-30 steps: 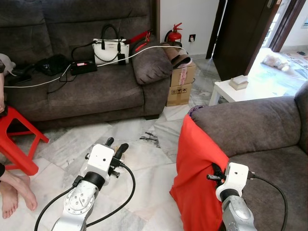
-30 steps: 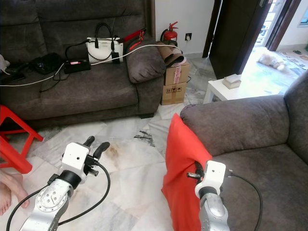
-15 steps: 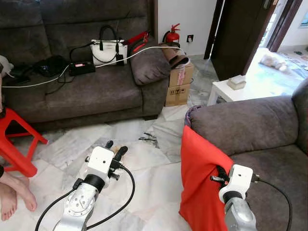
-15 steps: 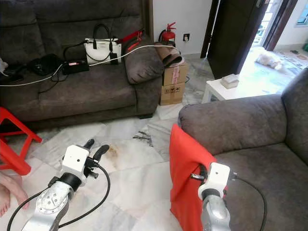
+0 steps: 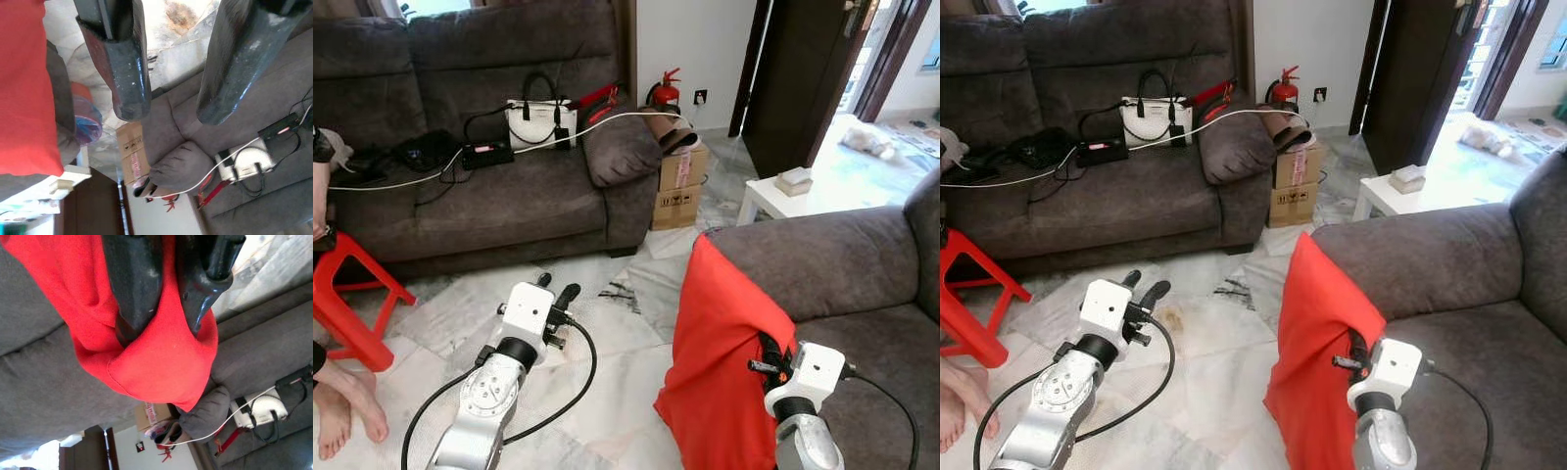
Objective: Move the pillow to the sofa from floor
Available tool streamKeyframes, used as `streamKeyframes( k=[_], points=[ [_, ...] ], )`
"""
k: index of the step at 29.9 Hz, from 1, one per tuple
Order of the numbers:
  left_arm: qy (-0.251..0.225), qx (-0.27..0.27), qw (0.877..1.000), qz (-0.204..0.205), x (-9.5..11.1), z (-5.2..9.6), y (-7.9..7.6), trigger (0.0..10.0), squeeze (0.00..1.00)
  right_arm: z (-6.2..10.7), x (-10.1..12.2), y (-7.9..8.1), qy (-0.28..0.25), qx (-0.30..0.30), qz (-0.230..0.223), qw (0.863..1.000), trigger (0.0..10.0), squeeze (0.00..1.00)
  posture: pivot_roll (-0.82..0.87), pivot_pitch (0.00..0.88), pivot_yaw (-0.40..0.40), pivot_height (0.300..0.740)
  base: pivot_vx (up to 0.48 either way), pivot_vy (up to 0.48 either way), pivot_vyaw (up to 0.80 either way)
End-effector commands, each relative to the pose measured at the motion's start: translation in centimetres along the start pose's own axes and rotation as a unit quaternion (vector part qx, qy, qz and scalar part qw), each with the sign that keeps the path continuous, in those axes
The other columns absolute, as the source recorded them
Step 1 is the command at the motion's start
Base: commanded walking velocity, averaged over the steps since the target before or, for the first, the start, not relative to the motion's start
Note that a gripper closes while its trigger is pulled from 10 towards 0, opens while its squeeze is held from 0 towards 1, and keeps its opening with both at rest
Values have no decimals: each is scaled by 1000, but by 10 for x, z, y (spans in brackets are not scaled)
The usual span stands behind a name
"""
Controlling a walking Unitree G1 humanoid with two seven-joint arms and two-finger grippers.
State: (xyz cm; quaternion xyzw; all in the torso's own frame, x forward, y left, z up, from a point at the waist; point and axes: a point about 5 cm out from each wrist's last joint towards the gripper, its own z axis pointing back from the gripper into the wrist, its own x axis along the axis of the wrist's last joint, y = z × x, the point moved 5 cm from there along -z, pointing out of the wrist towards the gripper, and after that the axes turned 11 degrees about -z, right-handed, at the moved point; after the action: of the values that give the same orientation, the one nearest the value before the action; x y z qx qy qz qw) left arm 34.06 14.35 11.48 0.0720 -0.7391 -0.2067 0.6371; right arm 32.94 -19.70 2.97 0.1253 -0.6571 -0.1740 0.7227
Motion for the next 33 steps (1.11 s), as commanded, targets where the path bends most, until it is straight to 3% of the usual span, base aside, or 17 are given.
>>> streamKeyframes(
  k=[1,14,33],
  points=[
    [1,3,1000,3,-2,2,-1,10000,0,-7,44,12,-81,32,10,996,10000,0,87,0,38,740,0,0,-800],
    [14,2,1000,12,-9,15,-7,10000,0,2,38,3,-63,20,19,998,10000,0,82,23,30,740,0,0,-800],
    [9,-4,1000,10,-7,17,-3,10000,0,9,35,-9,-59,-6,23,998,10000,0,81,15,48,740,0,0,-800]
  ],
)
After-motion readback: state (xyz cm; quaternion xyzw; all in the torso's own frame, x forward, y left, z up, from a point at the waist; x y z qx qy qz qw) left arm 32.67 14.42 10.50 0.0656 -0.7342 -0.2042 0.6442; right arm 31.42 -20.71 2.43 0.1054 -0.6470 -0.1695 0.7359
